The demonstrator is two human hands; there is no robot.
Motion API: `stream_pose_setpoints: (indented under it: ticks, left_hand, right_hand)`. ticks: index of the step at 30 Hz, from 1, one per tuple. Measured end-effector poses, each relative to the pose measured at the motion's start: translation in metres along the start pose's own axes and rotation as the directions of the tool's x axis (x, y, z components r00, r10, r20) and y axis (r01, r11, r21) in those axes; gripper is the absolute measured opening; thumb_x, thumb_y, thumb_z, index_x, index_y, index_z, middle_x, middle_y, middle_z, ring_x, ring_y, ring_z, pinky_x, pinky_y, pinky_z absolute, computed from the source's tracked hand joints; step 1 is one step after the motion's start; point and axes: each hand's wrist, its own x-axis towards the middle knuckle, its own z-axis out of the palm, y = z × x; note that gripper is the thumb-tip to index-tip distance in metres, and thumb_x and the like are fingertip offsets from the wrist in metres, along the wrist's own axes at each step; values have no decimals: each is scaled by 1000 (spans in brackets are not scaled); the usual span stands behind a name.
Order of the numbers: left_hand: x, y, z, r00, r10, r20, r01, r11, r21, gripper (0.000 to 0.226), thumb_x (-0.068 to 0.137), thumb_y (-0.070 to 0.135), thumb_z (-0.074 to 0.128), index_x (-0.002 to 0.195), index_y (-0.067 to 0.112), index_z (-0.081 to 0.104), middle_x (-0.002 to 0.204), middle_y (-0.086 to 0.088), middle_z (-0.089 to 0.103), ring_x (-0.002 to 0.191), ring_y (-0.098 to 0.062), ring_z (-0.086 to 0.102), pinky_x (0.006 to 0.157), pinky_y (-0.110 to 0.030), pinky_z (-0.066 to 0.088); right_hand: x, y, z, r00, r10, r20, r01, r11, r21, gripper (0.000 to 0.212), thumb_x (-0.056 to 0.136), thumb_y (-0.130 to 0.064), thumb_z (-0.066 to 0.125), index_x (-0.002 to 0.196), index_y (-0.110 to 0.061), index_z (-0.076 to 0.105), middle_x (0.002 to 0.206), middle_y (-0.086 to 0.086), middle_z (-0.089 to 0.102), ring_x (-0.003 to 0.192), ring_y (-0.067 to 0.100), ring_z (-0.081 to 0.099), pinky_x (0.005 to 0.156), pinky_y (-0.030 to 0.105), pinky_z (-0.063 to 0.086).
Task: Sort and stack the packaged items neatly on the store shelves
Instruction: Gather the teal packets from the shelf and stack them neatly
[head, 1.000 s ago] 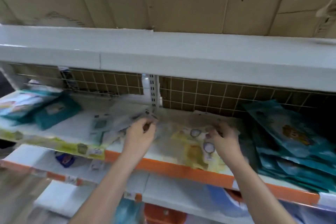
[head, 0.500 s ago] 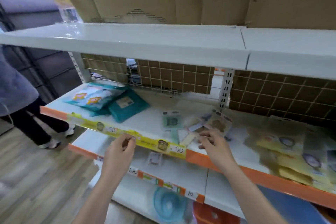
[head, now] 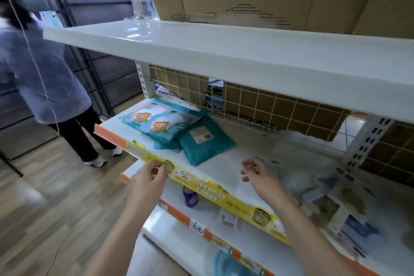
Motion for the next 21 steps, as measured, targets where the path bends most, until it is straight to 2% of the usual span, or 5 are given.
stream_pose_setpoints:
  ticks: [4,9,15,18,21]
  left_hand:
    - [45,-15,-15,998,-35,-61,35,999,-4,17,75,40,48,77,32,63,78,2,69,79,-23,66,77,-45,54]
    - [96,-31,-21,994,-45,-99,55,993,105,14,90,27,55,96,21,67,90,3,67,88,-16,61,68,-28,41]
    - [171,-45,-13,997,-76,-12,77,967,243,43,89,49,54,123,22,55,121,1,61,108,-22,58,90,-39,46]
    - [214,-51,-9,992,-77,103,31,920,390,64,86,62,50,136,23,45,134,-3,54,121,-25,50,95,-42,42]
    - [254,-61,-6,973,-104,207,-12,870,494,73,84,67,49,141,23,38,142,-5,47,128,-29,43,100,-45,38]
  right_hand:
    - [40,-21,33,998,-41,50,46,995,-93,8,96,-23,54,90,-26,57,91,-5,66,76,11,67,69,28,50]
    - [69,-42,63,989,-72,129,92,983,-161,9,95,-24,53,99,-22,59,94,-6,65,82,10,65,75,29,51]
    - [97,-48,98,991,-25,133,60,962,-268,16,93,-37,56,101,-24,57,99,-9,62,91,7,59,81,28,49]
    - [111,-47,121,996,-11,92,45,925,-378,49,85,-51,61,125,-23,51,125,-5,54,113,13,53,90,25,45]
    - [120,-48,146,994,77,76,-16,799,-601,96,72,-69,63,147,-22,26,151,0,28,136,22,30,109,33,31]
